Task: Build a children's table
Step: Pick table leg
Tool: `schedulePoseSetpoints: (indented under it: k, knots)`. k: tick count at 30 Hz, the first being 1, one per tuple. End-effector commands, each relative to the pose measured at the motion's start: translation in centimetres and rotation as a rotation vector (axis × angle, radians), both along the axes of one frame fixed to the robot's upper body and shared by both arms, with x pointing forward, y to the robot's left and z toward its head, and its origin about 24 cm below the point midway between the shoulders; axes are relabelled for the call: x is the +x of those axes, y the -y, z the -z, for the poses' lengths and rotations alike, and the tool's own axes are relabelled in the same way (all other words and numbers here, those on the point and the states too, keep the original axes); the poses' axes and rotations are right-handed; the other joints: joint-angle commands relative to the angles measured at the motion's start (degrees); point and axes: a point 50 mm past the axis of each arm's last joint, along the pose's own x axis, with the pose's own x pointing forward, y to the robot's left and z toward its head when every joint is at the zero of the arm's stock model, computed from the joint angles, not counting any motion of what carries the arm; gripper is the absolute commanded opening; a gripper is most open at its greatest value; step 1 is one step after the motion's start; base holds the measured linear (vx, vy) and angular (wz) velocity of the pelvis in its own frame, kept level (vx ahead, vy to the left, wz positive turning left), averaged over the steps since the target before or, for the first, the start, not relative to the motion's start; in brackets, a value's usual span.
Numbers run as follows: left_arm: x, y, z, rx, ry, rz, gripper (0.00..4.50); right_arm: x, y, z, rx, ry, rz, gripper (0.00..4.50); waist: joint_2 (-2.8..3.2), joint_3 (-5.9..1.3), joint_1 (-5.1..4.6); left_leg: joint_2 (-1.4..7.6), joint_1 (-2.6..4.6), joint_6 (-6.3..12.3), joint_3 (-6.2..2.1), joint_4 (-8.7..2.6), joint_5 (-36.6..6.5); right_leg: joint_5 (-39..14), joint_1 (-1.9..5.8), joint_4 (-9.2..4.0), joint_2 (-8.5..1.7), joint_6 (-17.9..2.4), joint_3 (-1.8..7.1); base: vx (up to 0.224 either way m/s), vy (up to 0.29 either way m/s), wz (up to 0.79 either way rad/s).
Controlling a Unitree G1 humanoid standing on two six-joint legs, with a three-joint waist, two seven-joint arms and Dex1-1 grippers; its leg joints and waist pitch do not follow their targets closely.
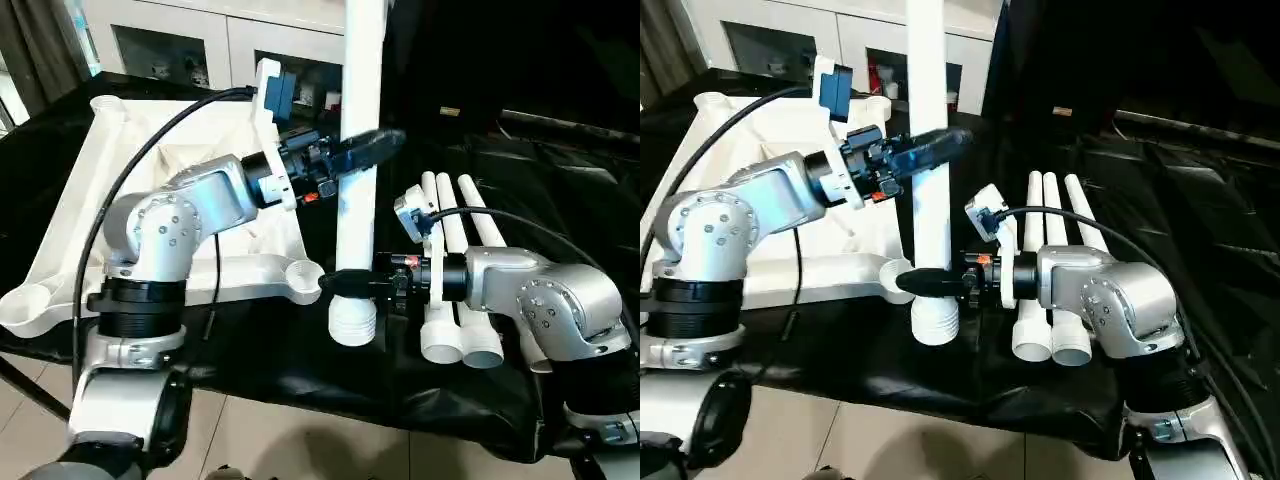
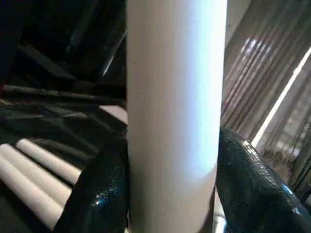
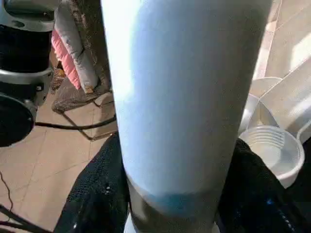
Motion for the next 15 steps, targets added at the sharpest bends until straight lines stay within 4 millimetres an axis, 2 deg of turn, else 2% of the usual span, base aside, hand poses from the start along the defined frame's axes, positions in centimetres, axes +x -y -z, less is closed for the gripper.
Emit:
schedulePoseSetpoints:
  k: [1, 2, 5, 6, 8, 9, 11, 12, 13, 14, 15]
  knots:
    - [-0.6, 0.5, -0.7, -0.034, 0.045, 0.034, 2.82, 0.4, 1.0, -0.3, 0.013, 0.017, 0.077, 1.90, 0.96, -4.35, 0.28, 2.55, -0.13, -0.56, -0.84, -3.97, -2.7, -4.3, 4.06, -4.38, -4.76, -11.9, 3.38, 0.000, 0.000, 0.00]
    - [-0.3, 0.4, -0.9, -0.052, 0.097, -0.023, 2.86, 0.7, 1.1, -0.5, 0.039, 0.033, 0.119, 1.90, 0.82, -4.28, 0.36, 2.60, -0.20, -0.44, -0.87, -4.05, -2.8, -4.9, 4.09, -4.54, -4.83, -11.6, 3.40, 0.000, 0.000, 0.00]
    - [0.5, -0.4, -1.1, -0.178, 0.113, -0.122, 2.84, 1.2, 1.4, -1.2, 0.091, 0.059, 0.178, 1.89, 0.72, -4.42, 0.42, 2.64, -0.15, -0.56, -0.79, -4.00, -2.5, -4.4, 4.10, -4.50, -4.86, -11.5, 3.41, 0.000, 0.000, 0.00]
    - [0.6, -1.1, -1.2, -0.264, 0.117, -0.157, 2.84, 1.5, 1.6, -1.6, 0.111, 0.076, 0.217, 1.89, 1.12, -4.43, 0.50, 2.59, -0.22, -0.56, -0.87, -4.03, -2.1, -3.9, 4.17, -4.39, -4.91, -11.7, 3.37, 0.000, 0.000, 0.00]
    - [0.5, -1.6, -1.2, -0.319, 0.101, -0.167, 2.84, 1.7, 1.9, -1.7, 0.119, 0.086, 0.251, 1.89, 0.82, -4.45, 0.42, 2.49, -0.30, -0.54, -0.82, -4.00, -2.1, -3.2, 4.26, -4.40, -4.75, -11.7, 3.32, 0.000, 0.000, 0.00]
    - [0.4, -1.9, -1.0, -0.345, 0.093, -0.177, 2.84, 2.1, 2.1, -1.8, 0.127, 0.105, 0.302, 1.89, 1.03, -4.46, 0.41, 2.61, -0.22, -0.78, -0.80, -4.00, -2.2, -3.0, 4.03, -4.33, -4.83, -11.8, 3.31, 0.000, 0.000, 0.00]
    - [-0.2, -2.5, 0.1, -0.323, 0.090, -0.196, 2.84, 3.0, 2.9, -2.1, 0.148, 0.156, 0.444, 1.89, 1.37, -4.49, 0.26, 2.52, -0.35, -0.97, -0.86, -4.07, -2.4, -3.0, 4.08, -4.28, -4.79, -11.7, 3.24, 0.000, 0.000, 0.00]
    - [-0.2, -2.7, 0.6, -0.297, 0.081, -0.218, 2.84, 3.4, 3.2, -2.2, 0.151, 0.188, 0.501, 1.89, 1.18, -4.39, 0.00, 2.52, -0.42, -1.06, -0.77, -4.15, -2.6, -4.0, 3.99, -4.39, -4.66, -11.2, 3.23, 0.000, 0.000, 0.00]
    - [-0.3, -2.9, 0.9, -0.275, 0.074, -0.241, 2.84, 3.7, 3.4, -2.3, 0.154, 0.217, 0.552, 1.89, 1.36, -4.46, 0.12, 2.57, -0.20, -1.19, -0.75, -4.13, -2.7, -4.4, 3.82, -4.42, -4.75, -10.9, 3.24, 0.000, 0.000, 0.00]
    - [-0.1, -3.2, 1.4, -0.235, 0.062, -0.294, 2.84, 3.8, 3.6, -2.5, 0.159, 0.245, 0.581, 1.89, 1.85, -4.47, 0.00, 2.64, -0.11, -1.50, -0.74, -4.14, -3.0, -4.1, 3.64, -4.44, -4.62, -10.6, 3.28, 0.000, 0.000, 0.00]
    - [0.2, -3.5, 1.9, -0.184, 0.049, -0.349, 2.84, 3.8, 3.8, -2.5, 0.156, 0.262, 0.595, 1.89, 2.00, -4.49, -0.01, 2.56, -0.02, -1.35, -0.86, -4.19, -3.3, -3.6, 3.88, -4.30, -4.45, -10.4, 3.25, 0.000, 0.000, 0.00]
